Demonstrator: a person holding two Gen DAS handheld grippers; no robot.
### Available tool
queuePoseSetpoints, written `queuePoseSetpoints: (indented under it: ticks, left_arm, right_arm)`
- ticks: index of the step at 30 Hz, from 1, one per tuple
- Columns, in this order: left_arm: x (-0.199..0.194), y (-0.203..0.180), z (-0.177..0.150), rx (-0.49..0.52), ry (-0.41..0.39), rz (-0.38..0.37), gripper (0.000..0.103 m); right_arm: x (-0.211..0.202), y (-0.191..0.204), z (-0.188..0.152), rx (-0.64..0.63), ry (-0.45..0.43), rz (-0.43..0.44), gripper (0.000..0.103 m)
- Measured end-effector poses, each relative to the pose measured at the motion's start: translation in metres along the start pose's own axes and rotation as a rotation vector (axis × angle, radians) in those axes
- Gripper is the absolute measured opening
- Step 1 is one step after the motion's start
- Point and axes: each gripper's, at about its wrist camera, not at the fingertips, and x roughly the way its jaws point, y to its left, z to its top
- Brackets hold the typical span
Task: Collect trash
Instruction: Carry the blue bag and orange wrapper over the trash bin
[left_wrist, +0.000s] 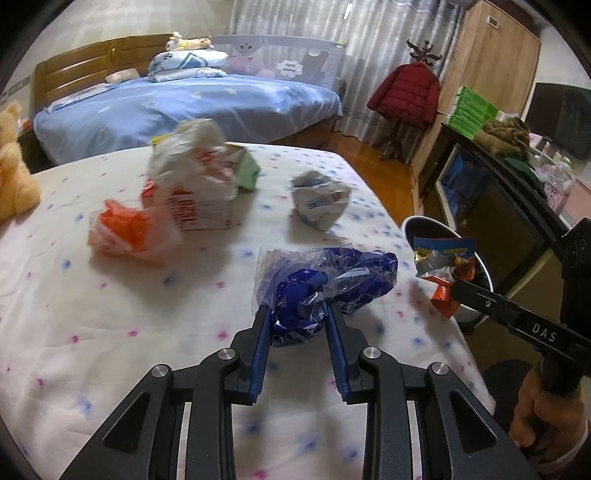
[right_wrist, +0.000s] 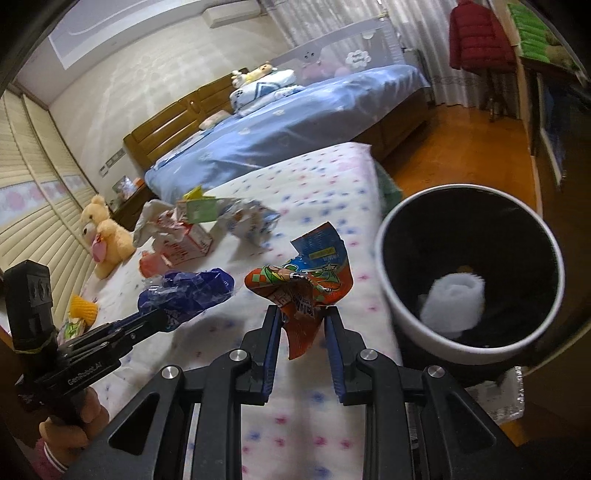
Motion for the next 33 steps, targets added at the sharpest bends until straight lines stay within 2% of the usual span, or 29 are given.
queuePoseSetpoints:
  ticks: [19,33]
  left_arm:
    - [0.03,-0.068,0.016,0.091,0.024,-0.043,0.028]
    - [0.054,-0.105,0.03,0.142,0.034,-0.065,0.028]
  right_arm:
    - [-0.034,-0.061,0.005,0.084,-0.063,-0.079,0.024]
    - [-0.04,-0.089,0.01,0.121,-0.078,-0.124,0.024]
